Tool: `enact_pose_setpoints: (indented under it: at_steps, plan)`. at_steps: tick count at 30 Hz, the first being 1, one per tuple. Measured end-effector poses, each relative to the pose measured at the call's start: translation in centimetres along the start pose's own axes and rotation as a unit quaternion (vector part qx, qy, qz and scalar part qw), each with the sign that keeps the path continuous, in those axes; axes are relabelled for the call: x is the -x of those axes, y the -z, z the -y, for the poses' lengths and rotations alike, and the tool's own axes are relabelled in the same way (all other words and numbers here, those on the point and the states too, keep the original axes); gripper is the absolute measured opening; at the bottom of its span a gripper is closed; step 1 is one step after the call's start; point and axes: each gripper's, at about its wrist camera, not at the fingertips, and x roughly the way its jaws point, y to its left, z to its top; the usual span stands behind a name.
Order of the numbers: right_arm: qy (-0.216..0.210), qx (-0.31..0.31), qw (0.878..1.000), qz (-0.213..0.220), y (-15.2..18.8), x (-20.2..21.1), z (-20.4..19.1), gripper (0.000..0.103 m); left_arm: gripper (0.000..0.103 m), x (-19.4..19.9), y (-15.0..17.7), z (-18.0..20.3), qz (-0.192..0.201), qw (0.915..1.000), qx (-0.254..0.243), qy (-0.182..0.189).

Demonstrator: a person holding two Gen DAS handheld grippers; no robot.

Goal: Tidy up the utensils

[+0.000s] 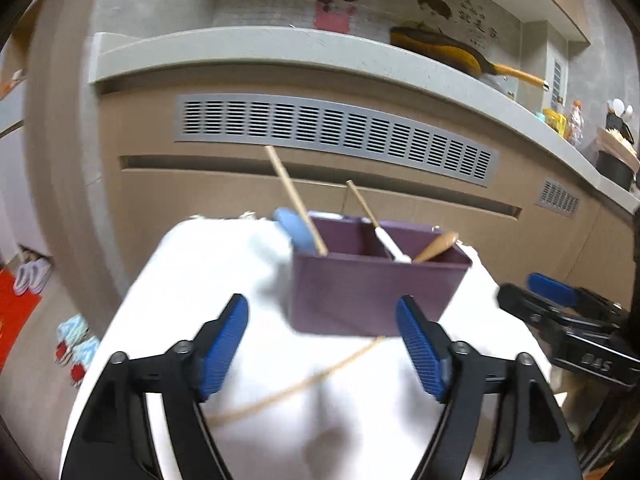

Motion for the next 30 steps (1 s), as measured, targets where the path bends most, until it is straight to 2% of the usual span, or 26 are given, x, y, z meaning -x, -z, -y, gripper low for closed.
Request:
enact_pose_setpoints:
  at_steps: [4,7,10,13,17,22,30]
  plan:
    - [0.011,-0.005,1.000,-0.001,2.4,4.0,-0.1,0.090,0.094,4.1,2.4,0.0,0.010,0.9998,0.011,-0.011]
    - [0.023,-0.009,1.000,-0.002,4.7,6.9,-0.7,0.094,0.100,6.8,3.9,0.8,0.021,0.9996,0.001,-0.017]
    - [0.052,-0.013,0.999,0.009,6.6,9.2,-0.9,0.098,0.103,9.2,5.0,2.1,0.038,0.9991,-0.015,-0.013]
    - [0.074,-0.027,0.997,0.019,8.0,10.8,-0.9,0.100,0.103,10.7,5.9,3.8,0.056,0.9970,-0.041,-0.033]
    - [0.100,-0.022,0.994,0.033,8.9,12.0,-1.1,0.100,0.103,10.9,6.5,5.6,0.043,0.9936,-0.079,-0.069]
    - [0.111,-0.023,0.992,0.051,8.9,13.0,-0.9,0.101,0.103,10.6,6.5,5.9,0.034,0.9935,-0.081,-0.072]
    - [0.104,-0.024,0.993,0.047,9.0,12.7,-0.8,0.102,0.103,10.4,6.3,5.7,0.031,0.9942,-0.076,-0.070]
